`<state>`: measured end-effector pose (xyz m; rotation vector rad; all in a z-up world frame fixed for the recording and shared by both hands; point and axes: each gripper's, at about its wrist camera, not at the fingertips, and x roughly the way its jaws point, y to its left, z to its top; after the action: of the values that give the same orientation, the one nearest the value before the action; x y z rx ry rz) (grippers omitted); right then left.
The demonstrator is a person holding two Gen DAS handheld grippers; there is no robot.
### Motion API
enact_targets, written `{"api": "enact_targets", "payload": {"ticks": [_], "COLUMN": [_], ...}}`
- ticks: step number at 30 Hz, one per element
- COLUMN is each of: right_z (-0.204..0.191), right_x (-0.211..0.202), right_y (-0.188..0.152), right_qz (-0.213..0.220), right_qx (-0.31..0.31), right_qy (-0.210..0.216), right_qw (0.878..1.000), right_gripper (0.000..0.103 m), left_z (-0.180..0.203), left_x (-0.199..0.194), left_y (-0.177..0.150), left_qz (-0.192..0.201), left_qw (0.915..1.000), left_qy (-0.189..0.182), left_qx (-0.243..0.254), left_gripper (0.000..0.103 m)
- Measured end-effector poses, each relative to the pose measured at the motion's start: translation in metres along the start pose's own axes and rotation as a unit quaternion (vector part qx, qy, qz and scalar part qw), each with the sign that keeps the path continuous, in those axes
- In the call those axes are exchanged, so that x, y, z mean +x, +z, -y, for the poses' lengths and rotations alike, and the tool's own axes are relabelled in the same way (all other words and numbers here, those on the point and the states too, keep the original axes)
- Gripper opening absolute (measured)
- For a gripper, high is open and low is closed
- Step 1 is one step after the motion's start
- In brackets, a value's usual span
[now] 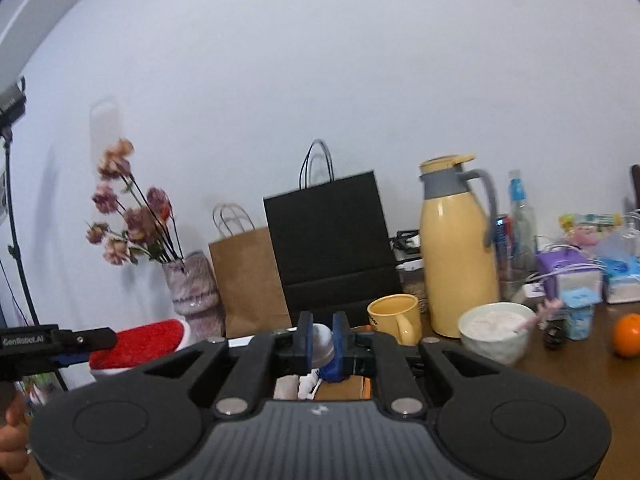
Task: Organize rigid objects
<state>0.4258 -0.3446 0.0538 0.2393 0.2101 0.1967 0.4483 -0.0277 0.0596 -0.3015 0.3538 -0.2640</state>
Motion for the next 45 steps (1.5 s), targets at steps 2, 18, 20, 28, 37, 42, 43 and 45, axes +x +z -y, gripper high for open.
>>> {"api": "enact_targets", "payload": {"ticks": [2,18,20,28,37,42,43,45], "right_z": [0.0,-0.019,-0.022,-0.024,-0.023,-0.033,-0.035,-0.039], "right_x": [0.032,0.165,0.165,0.119,0.06,0.019,0.009,-0.008], "right_y": [0.003,-0.077,-0.077,-0.029,-0.003,-0.005,-0.008,-0.013], "right_qz": [-0.024,-0.141,-0.146,-0.111,-0.097,-0.041,-0.028,-0.005], "right_qx": [0.0,-0.119,-0.124,-0.096,-0.061,-0.056,-0.055,-0.055], "right_qy": [0.003,-0.047,-0.041,-0.022,-0.009,-0.003,-0.005,-0.004], "right_qw": [1.0,0.982,0.981,0.989,0.993,0.998,0.998,0.998], "right_gripper": [0.011,0.032,0.036,0.072,0.084,0.092,0.092,0.093], "left_z": [-0.017,-0.066,-0.06,-0.037,-0.024,-0.015,-0.013,-0.008], "left_x": [0.025,0.134,0.132,0.071,0.011,-0.032,-0.041,-0.061], "left_y": [0.009,-0.056,-0.055,-0.022,0.0,-0.009,-0.013,-0.021], "left_qz": [-0.017,-0.138,-0.131,-0.06,-0.04,0.035,0.047,0.069], "left_qw": [0.9998,0.9893,0.9891,0.9873,0.9811,0.9793,0.9786,0.9777], "left_qy": [0.005,0.03,0.038,0.091,0.14,0.153,0.153,0.148], "left_qx": [-0.013,0.037,0.055,0.116,0.128,0.128,0.129,0.132], "left_gripper": [0.042,0.047,0.058,0.103,0.103,0.103,0.103,0.103]}}
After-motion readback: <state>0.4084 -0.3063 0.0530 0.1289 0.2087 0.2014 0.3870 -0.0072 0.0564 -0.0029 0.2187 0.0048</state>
